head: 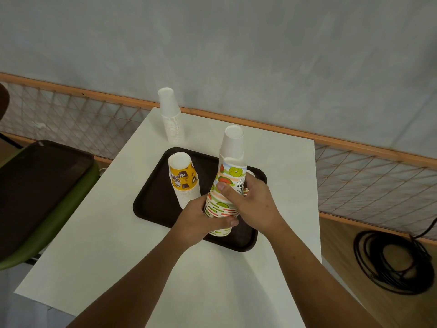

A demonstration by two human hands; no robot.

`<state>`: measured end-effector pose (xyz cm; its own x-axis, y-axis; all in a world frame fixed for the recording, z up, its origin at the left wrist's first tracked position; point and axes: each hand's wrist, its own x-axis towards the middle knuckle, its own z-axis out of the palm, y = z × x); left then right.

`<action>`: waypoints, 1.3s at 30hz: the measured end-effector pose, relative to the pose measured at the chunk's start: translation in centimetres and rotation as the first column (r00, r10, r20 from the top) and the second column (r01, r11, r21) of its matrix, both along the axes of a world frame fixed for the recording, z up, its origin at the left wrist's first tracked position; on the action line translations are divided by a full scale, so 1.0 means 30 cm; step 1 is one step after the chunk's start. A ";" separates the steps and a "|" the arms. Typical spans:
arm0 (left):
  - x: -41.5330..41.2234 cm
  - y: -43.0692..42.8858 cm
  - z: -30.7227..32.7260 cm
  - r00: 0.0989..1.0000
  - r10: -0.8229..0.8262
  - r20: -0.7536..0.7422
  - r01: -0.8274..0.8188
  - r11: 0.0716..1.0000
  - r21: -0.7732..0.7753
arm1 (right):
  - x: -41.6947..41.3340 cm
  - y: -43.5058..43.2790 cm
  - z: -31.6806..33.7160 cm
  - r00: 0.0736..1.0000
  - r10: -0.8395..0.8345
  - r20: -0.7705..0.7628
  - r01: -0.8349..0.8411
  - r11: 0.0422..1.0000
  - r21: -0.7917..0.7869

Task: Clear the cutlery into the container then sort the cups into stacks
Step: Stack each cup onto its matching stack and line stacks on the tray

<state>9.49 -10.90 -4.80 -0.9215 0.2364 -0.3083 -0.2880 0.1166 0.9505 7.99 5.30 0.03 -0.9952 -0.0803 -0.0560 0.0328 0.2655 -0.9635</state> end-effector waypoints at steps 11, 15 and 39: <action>0.023 -0.004 -0.021 1.000 0.007 0.026 -0.007 1.000 -0.022 | -0.055 0.062 0.102 0.995 -0.098 0.022 0.101 0.984 -0.144; 0.031 -0.006 -0.017 0.997 0.072 0.037 -0.072 0.997 0.002 | -0.084 0.097 0.129 0.968 -0.246 -0.047 0.232 0.952 -0.201; 0.006 -0.024 0.004 0.985 0.170 -0.011 -0.169 0.985 0.042 | -0.104 0.110 -0.211 0.974 -0.227 -0.022 0.210 0.856 0.472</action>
<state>9.68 -11.63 -4.67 -0.9536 0.0885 -0.2878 -0.2864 0.0286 0.9577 4.89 8.59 -6.30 -0.9810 0.1826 -0.0653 0.1724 0.6669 -0.7249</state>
